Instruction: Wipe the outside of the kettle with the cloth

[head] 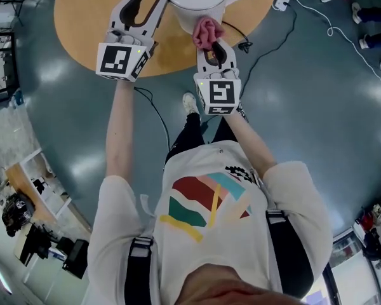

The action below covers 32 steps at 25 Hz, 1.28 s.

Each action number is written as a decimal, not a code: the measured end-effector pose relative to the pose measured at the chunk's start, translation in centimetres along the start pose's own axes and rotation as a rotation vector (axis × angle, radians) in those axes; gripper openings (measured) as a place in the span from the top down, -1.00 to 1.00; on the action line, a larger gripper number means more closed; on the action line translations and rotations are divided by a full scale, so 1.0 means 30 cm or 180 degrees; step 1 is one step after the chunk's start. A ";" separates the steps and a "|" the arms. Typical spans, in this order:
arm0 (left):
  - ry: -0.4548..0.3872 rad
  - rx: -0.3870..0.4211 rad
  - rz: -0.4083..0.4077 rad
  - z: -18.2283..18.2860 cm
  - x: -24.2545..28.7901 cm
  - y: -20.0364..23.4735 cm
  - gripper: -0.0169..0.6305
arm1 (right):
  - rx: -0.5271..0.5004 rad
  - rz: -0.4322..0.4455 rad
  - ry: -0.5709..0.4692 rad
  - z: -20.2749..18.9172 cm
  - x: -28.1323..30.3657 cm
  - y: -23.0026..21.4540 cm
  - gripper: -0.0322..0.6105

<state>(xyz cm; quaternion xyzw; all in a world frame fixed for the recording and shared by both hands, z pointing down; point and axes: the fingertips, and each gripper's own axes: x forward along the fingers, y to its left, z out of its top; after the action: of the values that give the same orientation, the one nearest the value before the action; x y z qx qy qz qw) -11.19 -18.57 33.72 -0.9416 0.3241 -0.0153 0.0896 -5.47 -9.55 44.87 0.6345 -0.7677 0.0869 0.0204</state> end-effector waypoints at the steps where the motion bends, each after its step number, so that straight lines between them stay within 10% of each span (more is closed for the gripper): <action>1: -0.0017 0.0014 -0.0022 0.001 -0.001 -0.002 0.36 | -0.0038 0.0021 -0.0002 -0.016 0.009 0.030 0.75; 13: -0.0105 0.0138 -0.0119 -0.019 0.015 -0.048 0.52 | -0.1058 0.0158 0.0095 -0.226 0.233 0.162 0.75; 32: -0.0105 0.0130 0.0087 -0.004 -0.009 -0.053 0.52 | -0.1228 0.0117 0.0139 -0.217 0.116 0.030 0.75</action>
<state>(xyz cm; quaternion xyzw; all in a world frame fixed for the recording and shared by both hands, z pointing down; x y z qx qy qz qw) -10.46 -17.20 34.12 -0.9352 0.3350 -0.0051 0.1143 -7.55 -11.73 51.68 0.6027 -0.7810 -0.0478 0.1567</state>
